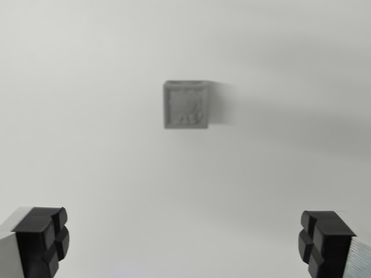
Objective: Destack cube
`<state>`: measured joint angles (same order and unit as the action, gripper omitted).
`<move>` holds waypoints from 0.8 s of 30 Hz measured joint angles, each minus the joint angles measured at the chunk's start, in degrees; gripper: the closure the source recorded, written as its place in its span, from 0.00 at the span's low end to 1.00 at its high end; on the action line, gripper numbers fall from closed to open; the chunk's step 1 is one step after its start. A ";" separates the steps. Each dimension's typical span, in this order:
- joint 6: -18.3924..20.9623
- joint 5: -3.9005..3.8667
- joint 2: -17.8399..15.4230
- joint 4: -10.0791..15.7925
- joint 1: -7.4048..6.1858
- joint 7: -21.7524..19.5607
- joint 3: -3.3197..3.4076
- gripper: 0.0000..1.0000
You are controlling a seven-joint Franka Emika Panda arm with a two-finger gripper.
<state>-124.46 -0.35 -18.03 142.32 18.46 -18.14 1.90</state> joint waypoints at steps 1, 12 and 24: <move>0.28 0.00 -0.13 -0.13 0.00 0.00 0.00 0.00; 1.56 0.00 -0.54 -0.89 0.00 0.01 -0.01 0.00; 1.56 0.00 -0.53 -0.89 0.00 0.01 -0.01 0.00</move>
<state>-122.90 -0.35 -18.56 141.43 18.46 -18.13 1.89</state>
